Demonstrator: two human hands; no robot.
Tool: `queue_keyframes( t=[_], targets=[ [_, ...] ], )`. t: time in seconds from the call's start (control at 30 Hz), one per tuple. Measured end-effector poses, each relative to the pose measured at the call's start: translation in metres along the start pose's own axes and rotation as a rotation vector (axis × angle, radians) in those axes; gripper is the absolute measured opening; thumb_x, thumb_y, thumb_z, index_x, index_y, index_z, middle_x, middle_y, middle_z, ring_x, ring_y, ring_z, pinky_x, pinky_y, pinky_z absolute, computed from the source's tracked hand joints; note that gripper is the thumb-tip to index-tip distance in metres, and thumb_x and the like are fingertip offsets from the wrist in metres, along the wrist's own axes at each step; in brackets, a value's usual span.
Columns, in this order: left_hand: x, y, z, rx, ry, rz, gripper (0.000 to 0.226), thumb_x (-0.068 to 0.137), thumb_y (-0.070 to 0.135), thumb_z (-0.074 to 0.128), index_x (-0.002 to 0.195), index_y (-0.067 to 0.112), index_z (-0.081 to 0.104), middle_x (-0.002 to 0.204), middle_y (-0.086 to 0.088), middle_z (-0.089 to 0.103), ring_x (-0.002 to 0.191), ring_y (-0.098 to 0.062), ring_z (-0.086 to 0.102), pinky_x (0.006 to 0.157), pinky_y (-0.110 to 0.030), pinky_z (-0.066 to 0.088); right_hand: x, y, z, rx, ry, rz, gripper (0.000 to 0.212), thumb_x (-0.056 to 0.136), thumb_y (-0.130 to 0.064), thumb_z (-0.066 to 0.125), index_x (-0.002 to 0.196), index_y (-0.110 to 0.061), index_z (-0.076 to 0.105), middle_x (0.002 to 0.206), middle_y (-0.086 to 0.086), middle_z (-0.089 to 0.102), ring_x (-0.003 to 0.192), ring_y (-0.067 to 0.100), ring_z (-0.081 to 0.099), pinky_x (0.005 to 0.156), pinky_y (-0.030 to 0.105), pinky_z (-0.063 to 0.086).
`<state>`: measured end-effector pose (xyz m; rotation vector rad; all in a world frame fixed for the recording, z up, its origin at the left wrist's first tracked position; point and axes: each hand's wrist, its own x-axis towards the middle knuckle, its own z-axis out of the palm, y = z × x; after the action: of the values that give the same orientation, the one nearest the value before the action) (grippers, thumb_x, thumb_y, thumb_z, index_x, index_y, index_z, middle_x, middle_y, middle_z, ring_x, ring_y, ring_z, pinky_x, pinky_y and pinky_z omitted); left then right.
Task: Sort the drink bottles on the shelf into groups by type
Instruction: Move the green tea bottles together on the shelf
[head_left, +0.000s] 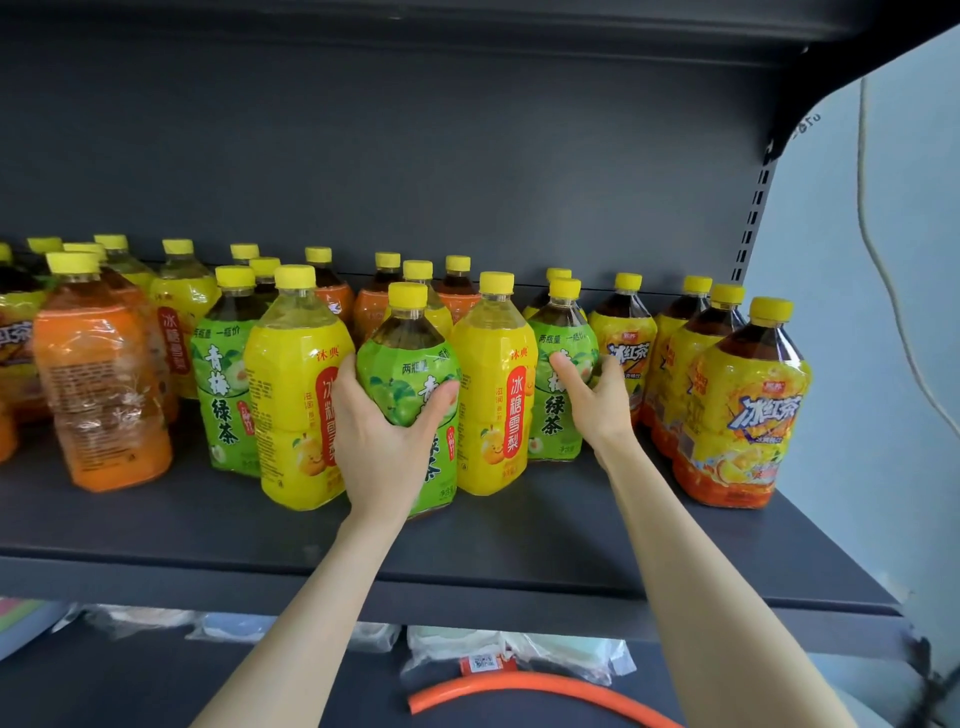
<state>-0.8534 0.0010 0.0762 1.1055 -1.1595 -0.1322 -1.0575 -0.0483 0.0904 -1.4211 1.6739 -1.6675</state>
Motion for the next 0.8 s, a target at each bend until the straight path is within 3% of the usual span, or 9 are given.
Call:
queue_keyframes(
  t=[0.1, 0.27, 0.4, 0.53, 0.63, 0.67, 0.73, 0.8],
  targets=[
    [-0.001, 0.002, -0.002, 0.012, -0.008, -0.008, 0.091, 0.07, 0.053, 0.072, 0.14, 0.013, 0.032, 0.137, -0.006, 0.046, 0.124, -0.021, 0.045, 0.089, -0.022, 0.036, -0.004, -0.002, -0.006, -0.013, 0.006, -0.044, 0.067, 0.068, -0.072, 0.059, 0.105, -0.018, 0.048, 0.11, 0.007, 0.059, 0.102, 0.025, 0.059, 0.092, 0.05, 0.049],
    [-0.002, 0.005, -0.005, -0.017, -0.027, -0.013, 0.091, 0.069, 0.055, 0.073, 0.139, 0.014, 0.033, 0.137, -0.005, 0.047, 0.124, -0.021, 0.046, 0.09, -0.024, 0.038, -0.023, -0.009, -0.021, 0.038, 0.003, -0.058, 0.043, 0.087, -0.045, 0.063, 0.102, -0.012, 0.041, 0.087, -0.005, 0.056, 0.086, 0.018, 0.058, 0.075, 0.034, 0.049],
    [-0.003, 0.008, -0.013, -0.087, -0.069, -0.039, 0.087, 0.067, 0.053, 0.075, 0.137, 0.019, 0.036, 0.131, -0.001, 0.051, 0.118, -0.017, 0.05, 0.091, -0.025, 0.043, -0.049, -0.007, -0.038, 0.079, 0.041, -0.082, 0.05, 0.082, -0.049, 0.066, 0.111, -0.016, 0.042, 0.104, -0.003, 0.06, 0.099, 0.017, 0.062, 0.083, 0.035, 0.052],
    [-0.011, 0.013, -0.021, -0.167, -0.129, -0.078, 0.095, 0.056, 0.065, 0.072, 0.134, 0.02, 0.039, 0.123, 0.002, 0.057, 0.111, -0.012, 0.055, 0.09, -0.028, 0.048, -0.08, -0.012, -0.044, 0.266, -0.022, -0.049, 0.07, 0.062, -0.061, 0.076, 0.115, -0.027, 0.046, 0.117, -0.001, 0.06, 0.105, 0.011, 0.062, 0.091, 0.039, 0.054],
    [-0.019, 0.016, -0.025, -0.257, -0.23, -0.107, 0.084, 0.055, 0.063, 0.07, 0.126, 0.023, 0.048, 0.109, 0.01, 0.063, 0.099, -0.001, 0.06, 0.076, -0.015, 0.05, -0.094, -0.014, -0.037, 0.287, -0.082, -0.044, 0.057, 0.054, -0.076, 0.071, 0.102, -0.049, 0.056, 0.123, 0.001, 0.058, 0.113, 0.017, 0.059, 0.097, 0.045, 0.049],
    [-0.021, 0.016, -0.026, -0.293, -0.267, -0.127, 0.082, 0.056, 0.061, 0.07, 0.126, 0.024, 0.048, 0.108, 0.013, 0.063, 0.097, 0.003, 0.06, 0.072, -0.009, 0.049, -0.098, -0.014, -0.035, 0.329, -0.114, -0.031, 0.057, 0.058, -0.075, 0.07, 0.106, -0.049, 0.055, 0.123, -0.002, 0.058, 0.113, 0.011, 0.06, 0.096, 0.04, 0.05],
    [-0.024, 0.017, -0.029, -0.346, -0.327, -0.172, 0.08, 0.059, 0.059, 0.069, 0.129, 0.028, 0.045, 0.109, 0.018, 0.061, 0.095, 0.013, 0.057, 0.068, -0.002, 0.044, -0.104, -0.016, -0.033, 0.418, -0.158, -0.027, 0.039, 0.074, -0.058, 0.07, 0.104, -0.042, 0.051, 0.112, -0.015, 0.061, 0.094, -0.012, 0.061, 0.082, 0.015, 0.051],
    [-0.026, 0.02, -0.032, -0.357, -0.363, -0.197, 0.071, 0.067, 0.052, 0.074, 0.128, 0.03, 0.044, 0.109, 0.021, 0.059, 0.091, 0.02, 0.054, 0.066, 0.001, 0.041, -0.109, -0.018, -0.031, 0.439, -0.169, -0.044, 0.027, 0.079, -0.047, 0.068, 0.099, -0.04, 0.052, 0.105, -0.022, 0.065, 0.085, -0.014, 0.063, 0.074, 0.009, 0.049]
  ],
)
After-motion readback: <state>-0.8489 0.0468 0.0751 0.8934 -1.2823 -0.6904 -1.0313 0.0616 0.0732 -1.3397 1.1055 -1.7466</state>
